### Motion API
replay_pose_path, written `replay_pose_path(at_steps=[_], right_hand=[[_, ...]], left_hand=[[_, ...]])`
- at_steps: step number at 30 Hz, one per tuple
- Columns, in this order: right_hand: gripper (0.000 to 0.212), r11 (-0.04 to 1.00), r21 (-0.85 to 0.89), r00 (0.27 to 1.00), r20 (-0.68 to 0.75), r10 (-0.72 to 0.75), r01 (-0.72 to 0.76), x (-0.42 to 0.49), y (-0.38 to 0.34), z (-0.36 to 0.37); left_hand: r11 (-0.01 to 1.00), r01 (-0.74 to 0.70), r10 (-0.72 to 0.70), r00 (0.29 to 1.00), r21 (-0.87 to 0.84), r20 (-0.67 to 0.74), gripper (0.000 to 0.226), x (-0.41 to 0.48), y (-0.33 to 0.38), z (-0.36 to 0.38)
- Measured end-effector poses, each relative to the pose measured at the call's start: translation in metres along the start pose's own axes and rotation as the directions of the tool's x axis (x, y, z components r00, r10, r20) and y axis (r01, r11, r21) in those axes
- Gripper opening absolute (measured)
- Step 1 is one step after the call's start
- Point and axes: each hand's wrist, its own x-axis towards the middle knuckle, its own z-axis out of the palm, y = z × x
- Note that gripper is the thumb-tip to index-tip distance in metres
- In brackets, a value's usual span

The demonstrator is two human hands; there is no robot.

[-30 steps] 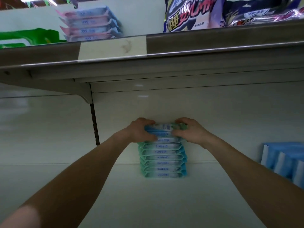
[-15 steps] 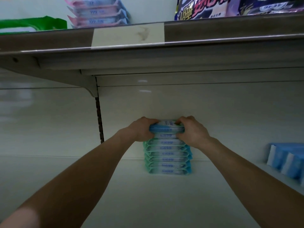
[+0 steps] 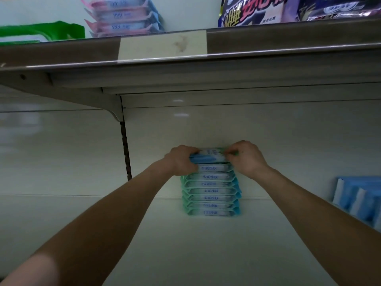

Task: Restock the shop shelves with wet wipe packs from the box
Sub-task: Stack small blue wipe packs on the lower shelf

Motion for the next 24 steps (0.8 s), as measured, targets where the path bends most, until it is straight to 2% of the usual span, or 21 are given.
replay_pose_path(at_steps=[3,5,7,8,10,11,12,14,15,17,19,20,21,22,23,24], right_hand=[[0.017,0.992,0.116,0.994,-0.102,-0.038,0.050,0.001,-0.015,-0.005],[0.013,0.955,0.291,0.996,-0.089,-0.027,0.053,0.002,-0.028,-0.007],[0.016,0.816,0.575,0.994,-0.044,0.098,-0.055,0.004,-0.037,-0.015],[0.020,0.701,0.698,0.979,-0.003,0.204,-0.144,0.006,-0.036,-0.021],[0.029,0.519,0.792,0.918,0.128,0.375,-0.322,0.013,-0.027,-0.034],[0.035,0.467,0.774,0.879,0.235,0.416,-0.428,0.015,-0.021,-0.038],[0.042,0.428,0.731,0.833,0.360,0.420,-0.531,0.015,-0.017,-0.041],[0.052,0.374,0.641,0.742,0.590,0.318,-0.670,0.013,-0.012,-0.037],[0.052,0.338,0.641,0.721,0.651,0.237,-0.689,0.012,-0.013,-0.033],[0.040,0.172,0.723,0.743,0.652,0.150,-0.670,0.009,-0.019,-0.026],[0.020,0.035,0.820,0.805,0.551,0.222,-0.571,0.010,-0.025,-0.020],[0.011,0.043,0.858,0.829,0.479,0.287,-0.511,0.012,-0.025,-0.018],[0.006,0.111,0.876,0.845,0.408,0.346,-0.469,0.012,-0.024,-0.016],[0.008,0.219,0.869,0.857,0.339,0.388,-0.444,0.012,-0.022,-0.015],[0.011,0.323,0.843,0.869,0.290,0.402,-0.430,0.011,-0.019,-0.013],[0.012,0.402,0.812,0.879,0.259,0.401,-0.423,0.011,-0.017,-0.011]], left_hand=[[0.972,-0.065,0.109,0.976,0.226,-0.188,0.050,0.000,0.014,0.001],[0.923,-0.098,0.224,0.922,0.371,-0.315,0.034,-0.002,0.025,-0.004],[0.903,-0.146,0.305,0.880,0.403,-0.364,0.028,-0.005,0.028,-0.013],[0.927,-0.183,0.310,0.867,0.328,-0.391,0.028,-0.008,0.027,-0.018],[0.969,-0.243,0.201,0.867,-0.035,-0.455,0.017,-0.018,0.027,-0.031],[0.934,-0.253,0.122,0.891,-0.254,-0.438,0.009,-0.022,0.029,-0.037],[0.859,-0.242,0.056,0.920,-0.452,-0.387,0.014,-0.026,0.033,-0.041],[0.655,-0.218,0.011,0.960,-0.724,-0.279,0.030,-0.030,0.039,-0.045],[0.558,-0.204,0.006,0.970,-0.804,-0.242,0.034,-0.030,0.041,-0.044],[0.449,-0.149,-0.003,0.986,-0.881,-0.168,0.037,-0.027,0.039,-0.041],[0.405,-0.014,-0.081,0.995,-0.914,-0.051,0.034,-0.022,0.031,-0.038],[0.338,0.091,-0.127,0.991,-0.937,0.050,0.032,-0.020,0.025,-0.037],[0.227,0.210,-0.161,0.971,-0.951,0.176,0.029,-0.021,0.019,-0.036],[0.105,0.310,-0.159,0.943,-0.945,0.292,0.031,-0.023,0.014,-0.035],[0.026,0.362,-0.139,0.924,-0.932,0.356,0.038,-0.023,0.010,-0.034],[0.026,0.388,-0.119,0.916,-0.921,0.382,0.045,-0.021,0.006,-0.033]])
